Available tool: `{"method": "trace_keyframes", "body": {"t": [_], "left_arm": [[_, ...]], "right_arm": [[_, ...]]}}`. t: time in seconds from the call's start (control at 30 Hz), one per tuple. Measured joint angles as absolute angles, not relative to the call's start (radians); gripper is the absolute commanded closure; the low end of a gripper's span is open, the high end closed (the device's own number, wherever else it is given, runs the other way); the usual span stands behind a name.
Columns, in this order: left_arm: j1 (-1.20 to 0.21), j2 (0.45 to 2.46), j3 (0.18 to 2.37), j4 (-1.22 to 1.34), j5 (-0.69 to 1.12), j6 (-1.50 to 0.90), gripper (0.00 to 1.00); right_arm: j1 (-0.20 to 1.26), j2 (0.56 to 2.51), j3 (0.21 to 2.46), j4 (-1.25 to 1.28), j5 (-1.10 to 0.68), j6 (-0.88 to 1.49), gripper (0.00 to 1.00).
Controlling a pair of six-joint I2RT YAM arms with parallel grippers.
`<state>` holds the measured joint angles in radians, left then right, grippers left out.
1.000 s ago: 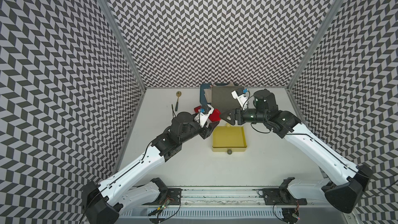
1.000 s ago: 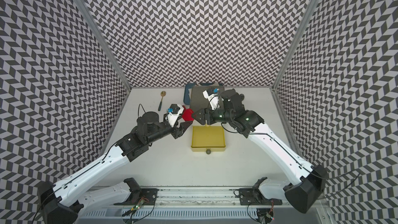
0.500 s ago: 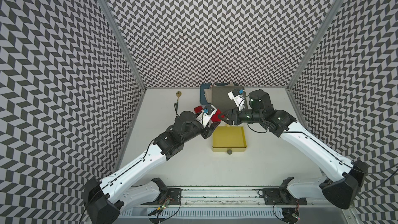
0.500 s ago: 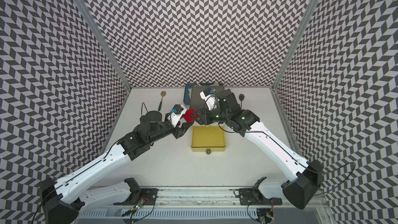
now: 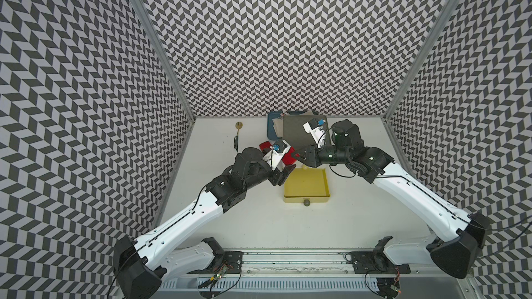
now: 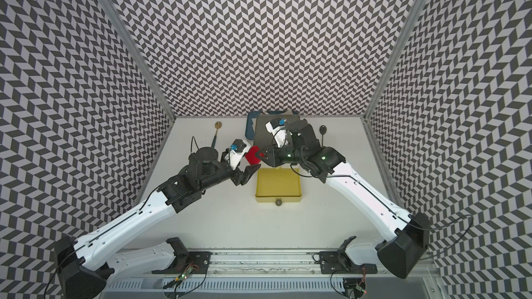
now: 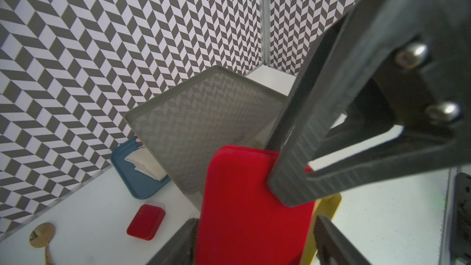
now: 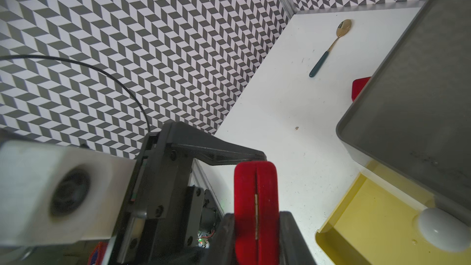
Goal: Place the brooch boxes into the drawer by color
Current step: Place the brooch box in the drawer.
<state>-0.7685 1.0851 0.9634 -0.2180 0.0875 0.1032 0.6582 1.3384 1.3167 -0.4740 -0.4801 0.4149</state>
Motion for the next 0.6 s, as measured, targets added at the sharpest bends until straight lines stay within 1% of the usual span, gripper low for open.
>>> {"method": "trace_keyframes", "body": {"t": [0.17, 0.27, 0.37, 0.47, 0.6], "left_arm": [[-0.765, 1.091, 0.964, -0.22, 0.068, 0.083, 0.0], [-0.721, 1.087, 0.963, -0.221, 0.064, 0.053, 0.0], [-0.598, 1.078, 0.963, -0.226, 0.073, 0.007, 0.0], [-0.456, 1.072, 0.963, -0.231, 0.084, -0.046, 0.0], [-0.302, 1.085, 0.96, -0.252, 0.119, -0.105, 0.0]], "right_arm": [[0.638, 1.279, 1.226, -0.448, -0.439, 0.433, 1.0], [0.604, 1.232, 1.151, -0.429, -0.428, 0.442, 1.0], [0.584, 1.199, 1.07, -0.41, -0.418, 0.451, 1.0], [0.586, 1.182, 0.988, -0.395, -0.42, 0.462, 1.0], [0.591, 1.169, 0.872, -0.355, -0.42, 0.487, 1.0]]}}
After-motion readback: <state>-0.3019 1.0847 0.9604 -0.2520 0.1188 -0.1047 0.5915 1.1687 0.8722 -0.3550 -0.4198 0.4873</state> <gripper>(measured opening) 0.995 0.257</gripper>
